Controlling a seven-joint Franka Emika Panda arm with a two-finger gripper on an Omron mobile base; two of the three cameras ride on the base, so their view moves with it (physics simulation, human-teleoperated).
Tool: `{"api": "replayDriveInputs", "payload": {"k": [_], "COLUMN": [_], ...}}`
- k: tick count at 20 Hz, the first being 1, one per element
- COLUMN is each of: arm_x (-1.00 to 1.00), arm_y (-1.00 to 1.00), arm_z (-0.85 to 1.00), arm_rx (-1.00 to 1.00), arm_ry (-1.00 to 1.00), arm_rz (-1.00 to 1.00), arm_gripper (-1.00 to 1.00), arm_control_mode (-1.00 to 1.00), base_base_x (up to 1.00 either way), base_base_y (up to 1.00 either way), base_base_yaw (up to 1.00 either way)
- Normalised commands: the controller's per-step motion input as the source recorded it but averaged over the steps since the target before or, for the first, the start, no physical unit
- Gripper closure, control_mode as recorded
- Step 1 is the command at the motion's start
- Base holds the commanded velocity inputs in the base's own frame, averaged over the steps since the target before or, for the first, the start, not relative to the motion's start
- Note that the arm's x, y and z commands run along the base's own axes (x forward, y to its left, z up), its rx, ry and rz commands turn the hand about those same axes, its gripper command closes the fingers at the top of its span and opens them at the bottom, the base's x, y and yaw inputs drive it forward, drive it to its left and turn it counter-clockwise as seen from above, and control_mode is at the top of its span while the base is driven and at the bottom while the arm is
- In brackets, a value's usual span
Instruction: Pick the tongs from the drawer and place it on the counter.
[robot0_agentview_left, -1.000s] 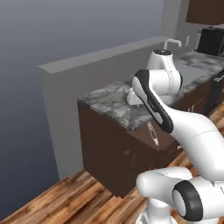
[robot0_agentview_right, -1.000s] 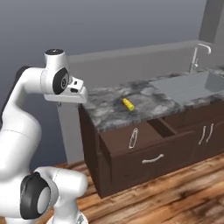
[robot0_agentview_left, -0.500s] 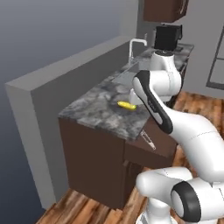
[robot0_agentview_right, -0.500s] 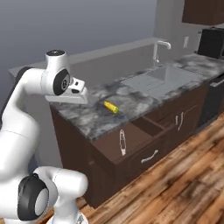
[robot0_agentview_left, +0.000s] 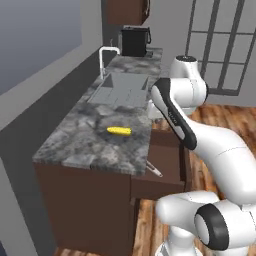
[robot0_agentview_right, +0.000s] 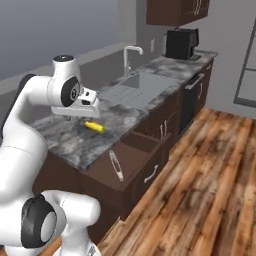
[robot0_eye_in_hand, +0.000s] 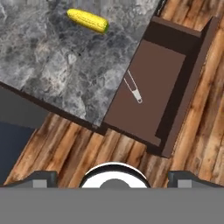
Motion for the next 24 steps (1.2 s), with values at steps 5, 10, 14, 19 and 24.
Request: {"api": "replayDriveInputs", "payload": {"k": [5,10,14,19,24], "arm_x": [0.00,0.37,0.70,0.52,0.03], "arm_y": [0.00,0.15,-0.01,-0.37,-0.54], "arm_z": [0.00,-0.30,-0.44,-0.61,-0.81], "arm_rx": [0.00,0.00,0.00,0.00,0.00], "arm_ry": [0.00,0.00,0.01,0.04,0.04], "arm_rz": [0.00,-0.42,-0.41,-0.19,0.02], "arm_gripper": [-1.00,-1.00,-1.00,-1.00,-1.00], "arm_control_mode": [1.00,-1.00,-1.00,-1.00,-1.00], "base_base_x": [0.39,0.08,0.00,0.00,0.00], "base_base_y": [0.36,0.07,0.00,0.00,0.00], "base_base_yaw": [-0.55,-0.11,0.00,0.00,0.00]}}
